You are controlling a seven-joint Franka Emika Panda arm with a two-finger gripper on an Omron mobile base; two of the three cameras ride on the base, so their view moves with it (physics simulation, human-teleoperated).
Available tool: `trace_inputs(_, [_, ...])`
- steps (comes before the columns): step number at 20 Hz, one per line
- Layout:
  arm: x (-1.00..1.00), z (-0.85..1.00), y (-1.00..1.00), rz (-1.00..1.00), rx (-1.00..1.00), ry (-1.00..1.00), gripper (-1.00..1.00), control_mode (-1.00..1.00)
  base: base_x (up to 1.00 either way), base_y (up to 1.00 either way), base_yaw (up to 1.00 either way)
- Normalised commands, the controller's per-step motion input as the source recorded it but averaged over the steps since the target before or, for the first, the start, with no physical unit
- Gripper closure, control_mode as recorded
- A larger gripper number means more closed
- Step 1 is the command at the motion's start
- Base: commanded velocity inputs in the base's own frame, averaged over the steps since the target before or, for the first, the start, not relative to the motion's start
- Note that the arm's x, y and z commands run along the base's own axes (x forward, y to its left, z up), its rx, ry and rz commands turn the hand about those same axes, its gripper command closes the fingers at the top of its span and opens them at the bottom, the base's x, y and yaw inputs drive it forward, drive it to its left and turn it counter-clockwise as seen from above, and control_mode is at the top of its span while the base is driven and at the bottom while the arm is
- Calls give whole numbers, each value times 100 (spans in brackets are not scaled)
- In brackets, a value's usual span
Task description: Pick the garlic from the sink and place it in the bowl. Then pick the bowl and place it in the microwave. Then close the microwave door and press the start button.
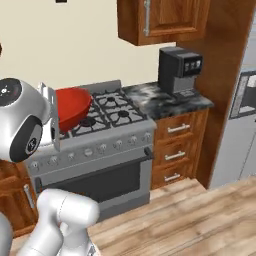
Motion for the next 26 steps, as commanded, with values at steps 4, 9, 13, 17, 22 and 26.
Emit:
trace_inputs(4, [0, 0, 0, 0, 0, 0, 100, 100, -22, 0, -87])
trace_inputs(9, [0, 0, 0, 0, 0, 0, 100, 100, -19, -1, -86])
trace_inputs(13, [0, 0, 0, 0, 0, 0, 100, 100, 0, -23, -80])
trace_inputs(17, [0, 0, 0, 0, 0, 0, 100, 100, 20, -43, -71])
trace_inputs(22, [0, 0, 0, 0, 0, 0, 100, 100, 83, -20, -47])
trace_inputs(26, [0, 0, 0, 0, 0, 0, 100, 100, 100, 0, -12])
